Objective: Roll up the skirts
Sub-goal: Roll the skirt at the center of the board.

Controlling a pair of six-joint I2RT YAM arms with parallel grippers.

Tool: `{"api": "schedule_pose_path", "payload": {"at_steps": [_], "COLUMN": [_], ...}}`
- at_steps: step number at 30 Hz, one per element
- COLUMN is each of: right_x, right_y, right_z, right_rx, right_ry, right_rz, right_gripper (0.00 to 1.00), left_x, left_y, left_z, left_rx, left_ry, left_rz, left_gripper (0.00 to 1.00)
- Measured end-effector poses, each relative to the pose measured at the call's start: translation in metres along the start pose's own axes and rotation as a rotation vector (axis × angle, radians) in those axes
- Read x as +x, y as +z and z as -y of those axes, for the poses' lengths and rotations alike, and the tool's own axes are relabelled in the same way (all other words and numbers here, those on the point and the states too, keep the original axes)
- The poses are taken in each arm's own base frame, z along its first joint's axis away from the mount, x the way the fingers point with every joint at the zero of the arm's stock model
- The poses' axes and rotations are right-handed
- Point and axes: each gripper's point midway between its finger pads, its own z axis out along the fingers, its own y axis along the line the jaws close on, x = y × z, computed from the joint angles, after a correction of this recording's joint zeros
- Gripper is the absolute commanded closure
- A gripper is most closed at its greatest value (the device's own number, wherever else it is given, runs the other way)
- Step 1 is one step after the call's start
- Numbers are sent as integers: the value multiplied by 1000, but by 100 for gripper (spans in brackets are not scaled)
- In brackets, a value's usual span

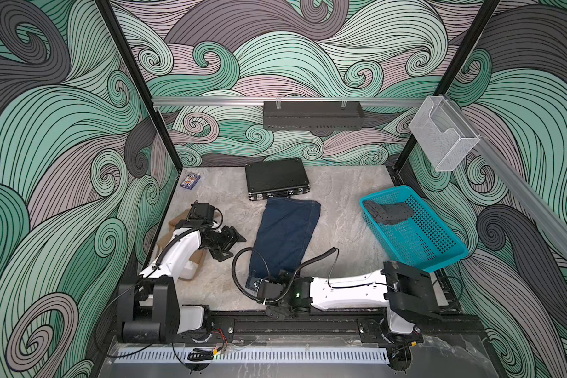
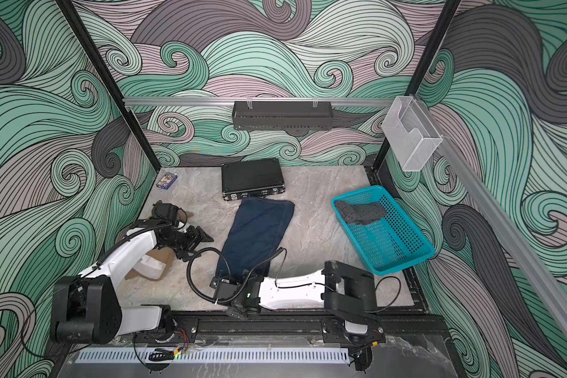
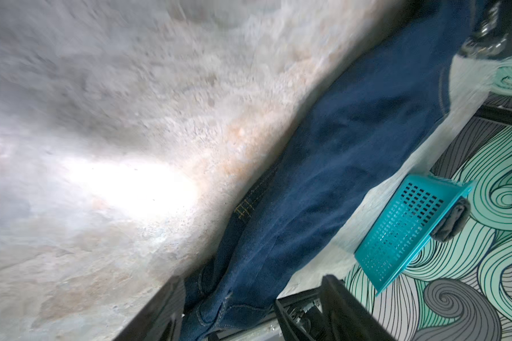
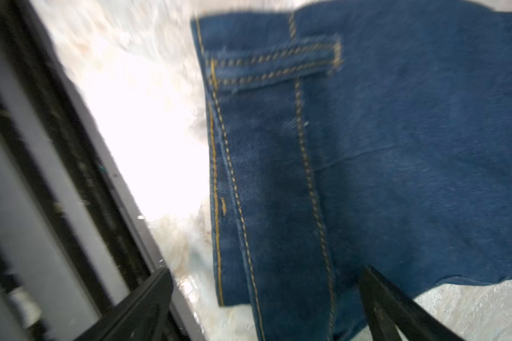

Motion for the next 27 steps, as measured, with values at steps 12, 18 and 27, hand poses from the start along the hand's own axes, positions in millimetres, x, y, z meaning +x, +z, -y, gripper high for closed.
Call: {"api": "schedule_pose_path", "payload": {"at_steps": [12,18,27], "right_x": [7,2,-33], "right_y": [29,25,-13], "right_z": [28,32,49], "right_rx": [131,35,-455], "right_ry": [78,176,583], "right_rz": [-81,-76,-59], "right_gripper": [72,100,100], "left_x": [4,5,35], "left_y": [-30,-32,-27], "left_z": [-15,-15,-1], "left_rx": [-44,-41,177], "left_ry": [30,28,41], "left_rz": [141,151,105], "left_gripper": [27,26,24]}}
